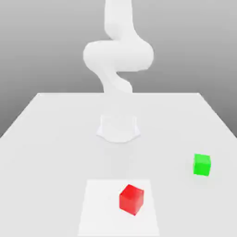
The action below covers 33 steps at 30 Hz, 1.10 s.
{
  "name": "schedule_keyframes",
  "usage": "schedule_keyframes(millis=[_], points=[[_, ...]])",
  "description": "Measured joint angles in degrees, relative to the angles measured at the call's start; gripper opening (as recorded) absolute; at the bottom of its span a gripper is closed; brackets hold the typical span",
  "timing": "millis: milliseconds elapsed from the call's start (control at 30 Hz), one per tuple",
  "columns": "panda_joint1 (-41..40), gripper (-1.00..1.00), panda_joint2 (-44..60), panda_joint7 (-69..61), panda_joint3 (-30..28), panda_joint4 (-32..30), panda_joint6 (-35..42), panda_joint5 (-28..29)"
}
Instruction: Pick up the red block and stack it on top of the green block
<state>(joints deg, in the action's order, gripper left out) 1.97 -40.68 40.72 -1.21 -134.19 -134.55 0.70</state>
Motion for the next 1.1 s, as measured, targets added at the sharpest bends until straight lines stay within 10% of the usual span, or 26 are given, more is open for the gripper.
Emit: schedule_keyframes(millis=[867,900,1100], points=[[8.5,0.0,54.5,-51.0,-3.4,-19.0,-32.4,-4.0],[7.9,-1.0,56.2,-51.6,-2.6,-18.7,-33.8,-4.8],[7.5,-1.0,57.0,-51.8,-2.1,-18.6,-34.4,-5.1]])
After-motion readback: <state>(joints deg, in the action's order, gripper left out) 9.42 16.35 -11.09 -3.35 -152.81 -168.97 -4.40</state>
